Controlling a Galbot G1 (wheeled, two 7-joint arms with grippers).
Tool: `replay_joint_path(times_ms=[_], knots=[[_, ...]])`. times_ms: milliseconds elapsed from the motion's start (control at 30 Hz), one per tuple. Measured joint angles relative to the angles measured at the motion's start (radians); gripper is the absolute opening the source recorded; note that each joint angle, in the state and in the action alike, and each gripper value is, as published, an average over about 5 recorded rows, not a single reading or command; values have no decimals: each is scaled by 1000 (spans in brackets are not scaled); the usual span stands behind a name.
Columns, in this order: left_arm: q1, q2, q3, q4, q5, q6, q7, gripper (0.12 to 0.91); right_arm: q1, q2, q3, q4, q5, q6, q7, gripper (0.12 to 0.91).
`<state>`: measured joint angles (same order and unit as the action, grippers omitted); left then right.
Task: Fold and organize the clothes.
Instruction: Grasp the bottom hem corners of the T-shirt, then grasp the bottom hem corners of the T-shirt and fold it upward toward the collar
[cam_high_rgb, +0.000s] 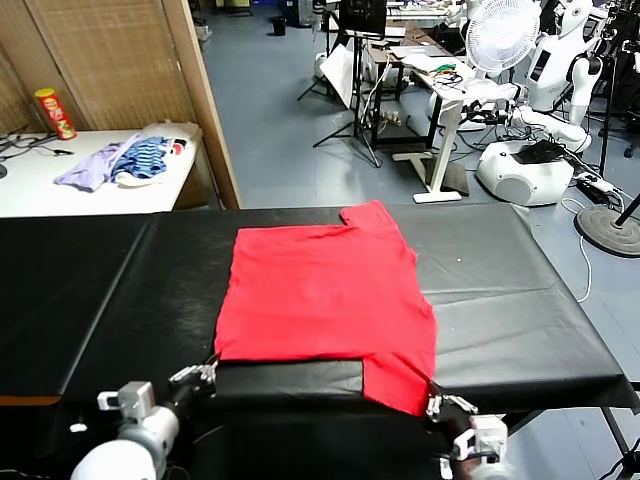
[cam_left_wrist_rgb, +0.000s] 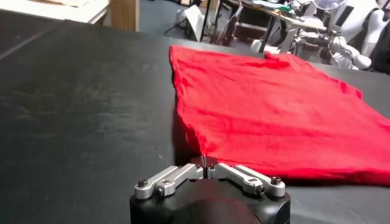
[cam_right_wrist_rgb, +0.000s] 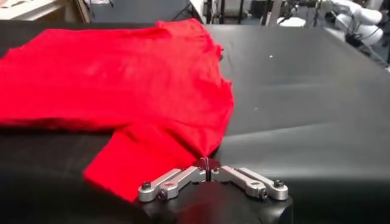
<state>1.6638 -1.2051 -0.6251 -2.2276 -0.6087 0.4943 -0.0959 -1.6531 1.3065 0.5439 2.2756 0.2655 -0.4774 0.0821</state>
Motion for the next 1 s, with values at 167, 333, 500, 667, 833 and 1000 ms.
replay_joint_path(times_ms=[167,333,500,667,833,1000], knots=[[-39,-21,11,11,0,-62,5,125,120,-27,-19,-121,-1,84,-23,123],[-115,-32,39,58,41,-97,5,125,246,-56,-46,-242,2,139,-40,123],[-194,-28,73,124,96,-124,6,125,350,-81,-80,-351,-1,170,-53,123],[-256,-20,103,194,141,-131,7,125,438,-86,-118,-457,-11,193,-56,123],[-307,-11,116,263,159,-135,6,125,494,-78,-142,-530,-10,217,-72,125],[-358,-11,126,324,159,-137,2,125,484,-82,-133,-520,-3,201,-110,271]])
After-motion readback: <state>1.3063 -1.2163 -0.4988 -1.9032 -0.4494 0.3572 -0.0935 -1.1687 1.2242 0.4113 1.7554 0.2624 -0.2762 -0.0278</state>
